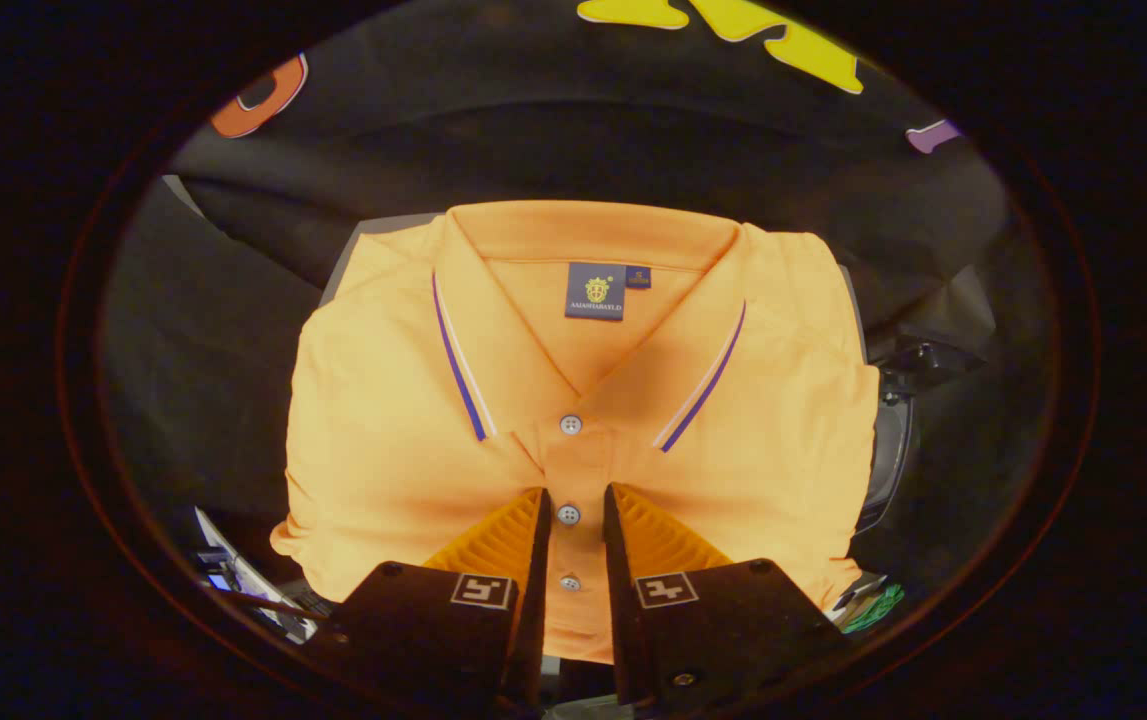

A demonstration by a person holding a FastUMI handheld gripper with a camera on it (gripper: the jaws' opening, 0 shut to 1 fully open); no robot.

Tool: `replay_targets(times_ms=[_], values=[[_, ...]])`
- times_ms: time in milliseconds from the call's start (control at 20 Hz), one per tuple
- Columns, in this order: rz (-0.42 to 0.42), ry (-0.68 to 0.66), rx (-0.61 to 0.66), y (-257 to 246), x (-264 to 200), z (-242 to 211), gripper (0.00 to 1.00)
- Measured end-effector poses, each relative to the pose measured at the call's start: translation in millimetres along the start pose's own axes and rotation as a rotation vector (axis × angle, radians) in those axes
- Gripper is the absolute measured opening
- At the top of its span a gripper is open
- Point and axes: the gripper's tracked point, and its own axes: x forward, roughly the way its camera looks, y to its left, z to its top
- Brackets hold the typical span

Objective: Put the clothes into the washing machine and then close the washing machine lid.

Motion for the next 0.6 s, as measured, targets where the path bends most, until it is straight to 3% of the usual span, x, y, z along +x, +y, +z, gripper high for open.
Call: replay_targets(times_ms=[150,200,600], values=[[0.044,0.004,-0.013,-2.2,1.3,-1.8,0.14],[0.057,0.007,-0.014,-2.9,2.4,-0.4,0.12],[0.079,-0.003,-0.026,-6.0,-7.3,0.4,0.09]])
